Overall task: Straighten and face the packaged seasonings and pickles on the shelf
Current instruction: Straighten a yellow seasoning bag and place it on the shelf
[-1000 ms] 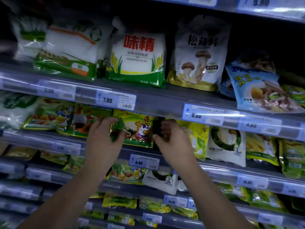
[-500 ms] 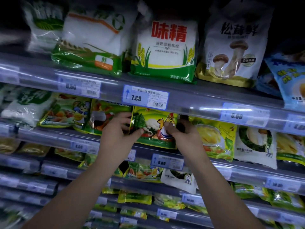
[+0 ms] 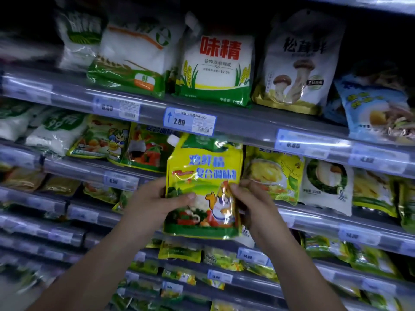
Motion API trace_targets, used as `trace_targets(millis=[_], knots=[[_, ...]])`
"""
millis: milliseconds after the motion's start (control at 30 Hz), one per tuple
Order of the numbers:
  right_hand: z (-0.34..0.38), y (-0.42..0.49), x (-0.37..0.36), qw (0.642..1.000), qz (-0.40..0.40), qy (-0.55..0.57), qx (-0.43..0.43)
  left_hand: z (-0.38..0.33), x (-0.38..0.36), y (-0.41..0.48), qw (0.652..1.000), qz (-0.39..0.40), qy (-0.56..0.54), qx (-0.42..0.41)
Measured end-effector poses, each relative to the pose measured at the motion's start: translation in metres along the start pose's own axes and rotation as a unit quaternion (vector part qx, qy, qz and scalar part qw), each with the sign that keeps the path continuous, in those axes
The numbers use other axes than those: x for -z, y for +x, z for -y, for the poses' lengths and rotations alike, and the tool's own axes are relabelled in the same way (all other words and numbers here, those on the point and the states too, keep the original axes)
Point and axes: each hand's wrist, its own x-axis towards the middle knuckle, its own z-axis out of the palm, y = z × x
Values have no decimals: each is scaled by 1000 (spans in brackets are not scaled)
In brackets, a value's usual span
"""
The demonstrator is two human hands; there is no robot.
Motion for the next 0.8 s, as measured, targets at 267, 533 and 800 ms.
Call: trace_targets(millis=[267,533,800], knots=[[-14,-53,28,997,31,74,14,17,-12,-67,995,69,-69,38],[-39,-94,30,993,83,79,22,20,-30,-119,999,31,26,26],[-44,-129,31,986,153,65,8,2,-21,-124,991,-97,-94,-15]])
